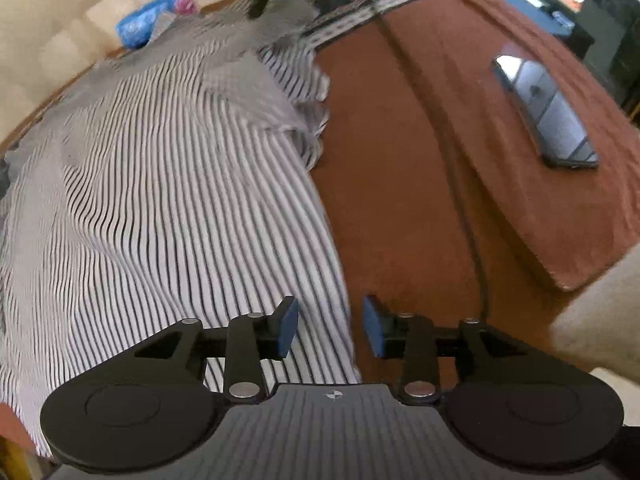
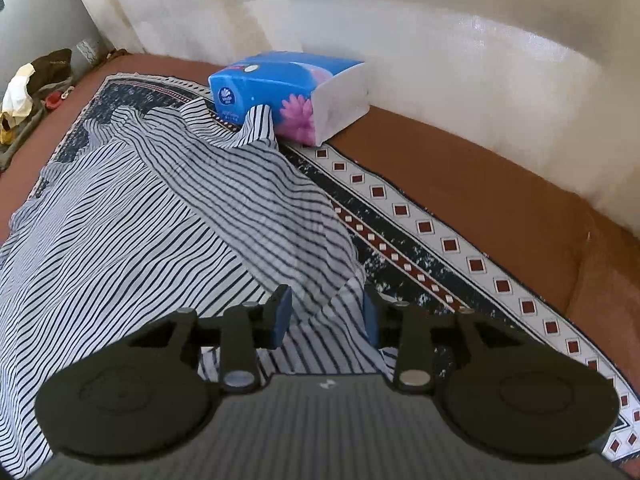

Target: Fold clothes

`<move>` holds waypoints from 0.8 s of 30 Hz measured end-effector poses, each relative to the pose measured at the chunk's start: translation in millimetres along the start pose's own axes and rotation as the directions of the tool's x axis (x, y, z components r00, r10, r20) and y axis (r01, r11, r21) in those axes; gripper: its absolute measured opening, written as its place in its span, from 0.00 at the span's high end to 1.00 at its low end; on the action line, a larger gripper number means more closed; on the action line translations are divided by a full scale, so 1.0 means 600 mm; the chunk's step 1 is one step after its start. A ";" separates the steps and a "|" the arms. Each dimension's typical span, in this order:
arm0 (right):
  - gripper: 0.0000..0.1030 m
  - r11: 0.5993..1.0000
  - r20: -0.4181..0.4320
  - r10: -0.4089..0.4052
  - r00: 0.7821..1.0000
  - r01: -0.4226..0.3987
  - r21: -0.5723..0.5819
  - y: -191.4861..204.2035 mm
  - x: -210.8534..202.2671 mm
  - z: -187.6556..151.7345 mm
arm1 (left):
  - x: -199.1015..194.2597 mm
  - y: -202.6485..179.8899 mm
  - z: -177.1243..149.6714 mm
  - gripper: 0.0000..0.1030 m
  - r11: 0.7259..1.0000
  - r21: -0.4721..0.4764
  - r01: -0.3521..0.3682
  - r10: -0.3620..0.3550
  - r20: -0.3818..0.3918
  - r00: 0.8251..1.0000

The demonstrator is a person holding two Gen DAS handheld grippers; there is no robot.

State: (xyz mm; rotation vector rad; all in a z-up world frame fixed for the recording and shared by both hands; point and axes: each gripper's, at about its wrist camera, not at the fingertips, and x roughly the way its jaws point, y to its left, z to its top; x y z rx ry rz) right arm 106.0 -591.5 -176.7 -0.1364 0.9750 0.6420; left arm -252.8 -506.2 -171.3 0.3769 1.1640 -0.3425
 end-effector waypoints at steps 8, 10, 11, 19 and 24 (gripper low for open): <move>0.74 1.000 0.000 -0.002 1.000 0.002 0.000 -0.004 0.009 -0.011 | 0.001 0.012 0.000 1.00 0.999 -0.039 0.032 -0.032 0.007 0.999; 0.96 0.999 -0.008 0.017 1.000 -0.017 0.040 -0.013 0.010 -0.007 | -0.005 0.026 0.004 1.00 0.994 -0.084 0.064 -0.063 0.019 0.998; 0.97 0.997 -0.012 0.030 0.999 -0.029 0.070 -0.018 0.009 -0.005 | -0.012 0.037 0.007 1.00 0.991 -0.107 0.085 -0.082 0.034 0.996; 0.98 0.988 0.032 0.092 0.995 -0.095 0.122 0.004 -0.034 0.039 | -0.066 0.152 0.007 1.00 0.927 -0.324 0.187 -0.138 0.168 0.976; 0.98 0.986 0.079 0.133 0.988 -0.140 0.092 0.073 -0.057 0.102 | -0.068 0.228 -0.037 1.00 0.891 -0.413 0.191 -0.127 0.177 0.976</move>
